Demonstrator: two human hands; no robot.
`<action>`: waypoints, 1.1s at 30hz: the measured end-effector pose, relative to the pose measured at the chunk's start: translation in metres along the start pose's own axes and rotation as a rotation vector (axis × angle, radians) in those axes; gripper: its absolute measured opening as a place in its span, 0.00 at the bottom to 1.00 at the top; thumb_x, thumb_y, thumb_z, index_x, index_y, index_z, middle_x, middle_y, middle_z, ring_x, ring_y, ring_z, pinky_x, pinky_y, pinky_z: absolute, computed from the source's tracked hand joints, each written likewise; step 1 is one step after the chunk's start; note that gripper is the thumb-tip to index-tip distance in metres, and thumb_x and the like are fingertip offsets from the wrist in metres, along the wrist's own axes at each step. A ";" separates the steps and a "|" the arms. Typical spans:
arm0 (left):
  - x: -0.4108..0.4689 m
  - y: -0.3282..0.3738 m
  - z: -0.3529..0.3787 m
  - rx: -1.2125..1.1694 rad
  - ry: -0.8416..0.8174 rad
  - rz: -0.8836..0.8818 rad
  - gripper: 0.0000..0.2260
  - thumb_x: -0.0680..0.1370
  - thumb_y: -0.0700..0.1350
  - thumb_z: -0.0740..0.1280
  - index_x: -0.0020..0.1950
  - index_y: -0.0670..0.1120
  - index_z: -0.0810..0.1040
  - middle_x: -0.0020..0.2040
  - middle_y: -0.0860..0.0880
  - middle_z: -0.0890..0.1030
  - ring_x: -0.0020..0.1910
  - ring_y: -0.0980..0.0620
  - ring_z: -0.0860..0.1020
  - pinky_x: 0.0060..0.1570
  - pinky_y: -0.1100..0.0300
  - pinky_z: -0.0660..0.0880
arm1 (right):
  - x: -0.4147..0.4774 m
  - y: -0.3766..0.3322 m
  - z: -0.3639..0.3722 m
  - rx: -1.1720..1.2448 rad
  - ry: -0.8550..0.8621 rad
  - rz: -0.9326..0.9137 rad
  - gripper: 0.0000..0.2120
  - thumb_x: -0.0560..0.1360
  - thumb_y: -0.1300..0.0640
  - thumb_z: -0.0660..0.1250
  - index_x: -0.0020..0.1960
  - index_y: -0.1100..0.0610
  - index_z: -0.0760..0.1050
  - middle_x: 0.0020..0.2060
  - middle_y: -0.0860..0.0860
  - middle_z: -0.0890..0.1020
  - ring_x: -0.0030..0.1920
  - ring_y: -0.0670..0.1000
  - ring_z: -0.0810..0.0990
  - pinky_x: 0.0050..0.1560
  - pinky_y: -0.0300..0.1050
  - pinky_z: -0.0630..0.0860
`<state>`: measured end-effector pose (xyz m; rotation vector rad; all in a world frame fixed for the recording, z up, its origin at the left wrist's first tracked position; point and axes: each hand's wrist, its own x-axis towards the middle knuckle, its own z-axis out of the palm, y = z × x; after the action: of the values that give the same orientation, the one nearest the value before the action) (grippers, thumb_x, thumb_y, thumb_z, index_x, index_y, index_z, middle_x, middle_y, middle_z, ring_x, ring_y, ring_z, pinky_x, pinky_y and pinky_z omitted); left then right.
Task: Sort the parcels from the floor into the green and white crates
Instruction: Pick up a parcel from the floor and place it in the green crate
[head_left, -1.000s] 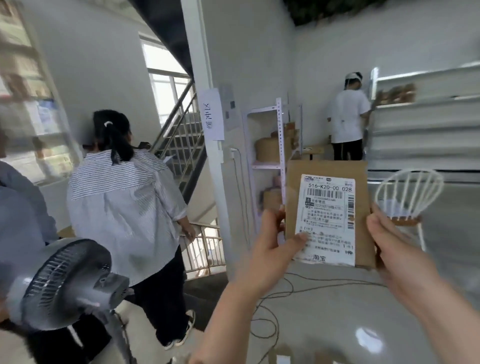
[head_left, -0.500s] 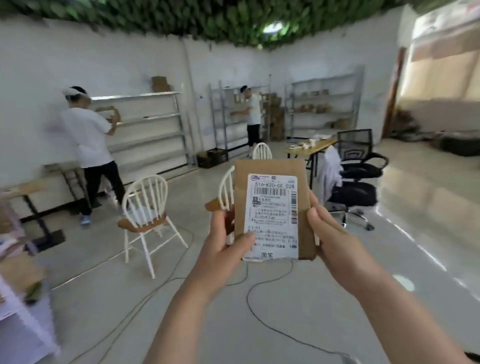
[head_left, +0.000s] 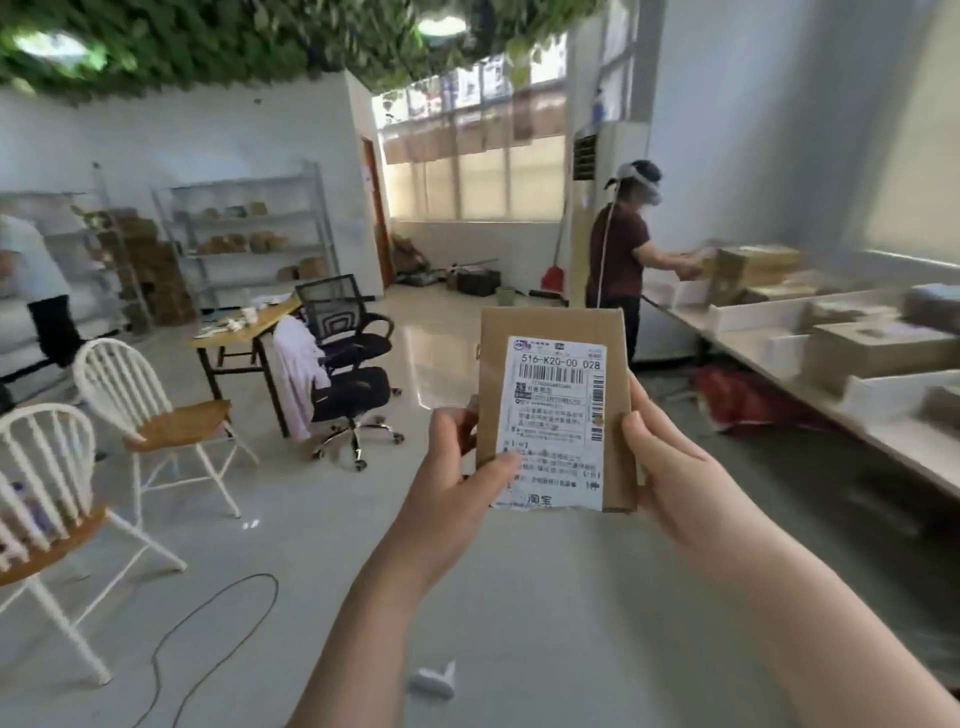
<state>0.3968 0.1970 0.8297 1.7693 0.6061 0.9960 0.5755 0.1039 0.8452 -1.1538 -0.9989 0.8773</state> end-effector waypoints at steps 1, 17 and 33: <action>0.007 0.003 0.028 -0.019 -0.040 0.004 0.15 0.72 0.55 0.65 0.55 0.60 0.66 0.54 0.67 0.77 0.53 0.70 0.76 0.46 0.74 0.74 | -0.010 -0.005 -0.026 0.003 0.044 0.001 0.21 0.81 0.52 0.54 0.70 0.32 0.61 0.63 0.38 0.77 0.64 0.46 0.75 0.67 0.60 0.68; 0.018 0.046 0.434 -0.268 -0.732 0.122 0.10 0.77 0.45 0.67 0.53 0.50 0.67 0.50 0.62 0.82 0.49 0.63 0.81 0.42 0.70 0.77 | -0.229 -0.052 -0.354 -0.031 0.664 -0.003 0.23 0.76 0.49 0.60 0.68 0.32 0.62 0.56 0.42 0.82 0.55 0.46 0.82 0.50 0.43 0.80; -0.026 0.070 0.668 -0.420 -1.409 0.092 0.11 0.79 0.43 0.64 0.57 0.50 0.65 0.50 0.62 0.81 0.52 0.61 0.81 0.44 0.70 0.77 | -0.378 -0.034 -0.467 -0.018 1.325 0.073 0.19 0.81 0.50 0.56 0.48 0.23 0.71 0.51 0.36 0.82 0.52 0.41 0.82 0.55 0.47 0.77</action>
<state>0.9416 -0.1899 0.7611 1.6380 -0.5429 -0.2182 0.8971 -0.3986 0.7649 -1.4282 0.1335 0.0211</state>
